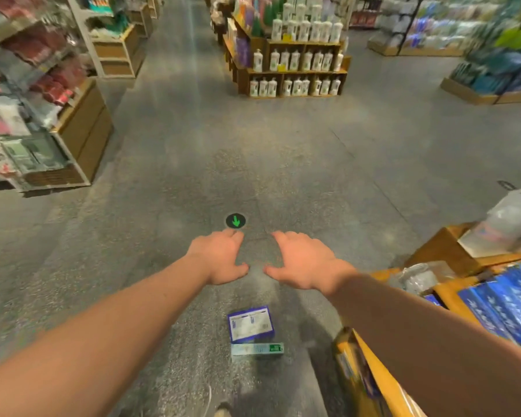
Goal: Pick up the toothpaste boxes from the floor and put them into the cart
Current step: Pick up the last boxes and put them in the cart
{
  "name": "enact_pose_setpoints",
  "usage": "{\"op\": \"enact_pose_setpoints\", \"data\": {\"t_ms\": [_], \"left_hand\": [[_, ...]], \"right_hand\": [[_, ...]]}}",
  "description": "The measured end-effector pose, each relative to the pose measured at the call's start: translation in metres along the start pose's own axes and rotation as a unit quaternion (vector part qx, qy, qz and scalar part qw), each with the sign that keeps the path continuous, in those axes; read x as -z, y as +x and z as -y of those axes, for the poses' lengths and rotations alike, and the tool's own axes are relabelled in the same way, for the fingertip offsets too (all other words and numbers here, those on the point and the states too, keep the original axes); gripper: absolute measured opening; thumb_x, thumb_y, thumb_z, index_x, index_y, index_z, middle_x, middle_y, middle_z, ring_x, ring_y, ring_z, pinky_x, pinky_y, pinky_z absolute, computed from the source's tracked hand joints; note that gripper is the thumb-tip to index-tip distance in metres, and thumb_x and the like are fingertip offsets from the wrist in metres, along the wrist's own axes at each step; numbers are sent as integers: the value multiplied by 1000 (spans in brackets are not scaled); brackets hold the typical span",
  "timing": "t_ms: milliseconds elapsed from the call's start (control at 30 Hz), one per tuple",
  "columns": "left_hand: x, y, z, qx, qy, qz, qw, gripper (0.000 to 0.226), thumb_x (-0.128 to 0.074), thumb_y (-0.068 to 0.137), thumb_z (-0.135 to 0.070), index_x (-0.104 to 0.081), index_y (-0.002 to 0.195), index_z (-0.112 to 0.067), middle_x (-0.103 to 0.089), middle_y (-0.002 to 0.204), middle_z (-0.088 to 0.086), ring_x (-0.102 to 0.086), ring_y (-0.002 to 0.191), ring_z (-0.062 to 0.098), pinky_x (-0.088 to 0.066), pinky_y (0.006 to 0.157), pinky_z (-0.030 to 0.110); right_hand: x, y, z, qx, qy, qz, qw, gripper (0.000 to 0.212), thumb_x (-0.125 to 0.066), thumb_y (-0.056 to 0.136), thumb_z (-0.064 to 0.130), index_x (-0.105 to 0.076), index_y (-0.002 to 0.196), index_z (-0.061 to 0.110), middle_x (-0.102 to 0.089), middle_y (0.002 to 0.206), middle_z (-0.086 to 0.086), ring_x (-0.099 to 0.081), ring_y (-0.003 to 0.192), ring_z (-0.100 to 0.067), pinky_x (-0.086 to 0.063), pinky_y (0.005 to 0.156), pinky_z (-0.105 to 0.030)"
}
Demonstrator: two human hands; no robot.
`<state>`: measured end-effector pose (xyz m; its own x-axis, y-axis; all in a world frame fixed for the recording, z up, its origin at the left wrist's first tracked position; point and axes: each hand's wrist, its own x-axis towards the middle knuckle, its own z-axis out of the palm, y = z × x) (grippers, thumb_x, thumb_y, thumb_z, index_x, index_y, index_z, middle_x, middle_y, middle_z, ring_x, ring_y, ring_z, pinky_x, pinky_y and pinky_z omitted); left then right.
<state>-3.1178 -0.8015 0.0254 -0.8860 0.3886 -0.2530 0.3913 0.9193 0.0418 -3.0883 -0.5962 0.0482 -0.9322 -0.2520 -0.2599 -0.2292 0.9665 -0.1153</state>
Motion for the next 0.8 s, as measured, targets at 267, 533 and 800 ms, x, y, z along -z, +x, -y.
{"op": "enact_pose_setpoints", "data": {"t_ms": [267,533,800], "left_hand": [[-64,69,3,20,-46,47,998,76,-55,88,-67,-39,145,-19,-50,142,5,-53,127,29,-48,97,44],[-183,121,10,82,-91,95,988,69,-52,87,-62,-43,140,-19,-54,132,3,-56,115,25,-50,93,45],[-403,195,15,96,-162,163,968,71,-61,75,-58,-51,127,-11,-54,120,10,-56,114,32,-46,95,40]], "right_hand": [[-57,85,-44,22,-6,80,997,91,-55,88,70,-21,158,24,-42,156,-6,-43,140,-30,-44,108,-49],[-180,161,-73,81,-24,148,985,91,-53,93,67,-13,161,22,-37,159,-6,-38,143,-29,-41,110,-47],[-402,235,-106,91,-20,223,970,93,-52,90,66,-12,162,23,-38,158,-5,-41,140,-31,-45,107,-49]]}}
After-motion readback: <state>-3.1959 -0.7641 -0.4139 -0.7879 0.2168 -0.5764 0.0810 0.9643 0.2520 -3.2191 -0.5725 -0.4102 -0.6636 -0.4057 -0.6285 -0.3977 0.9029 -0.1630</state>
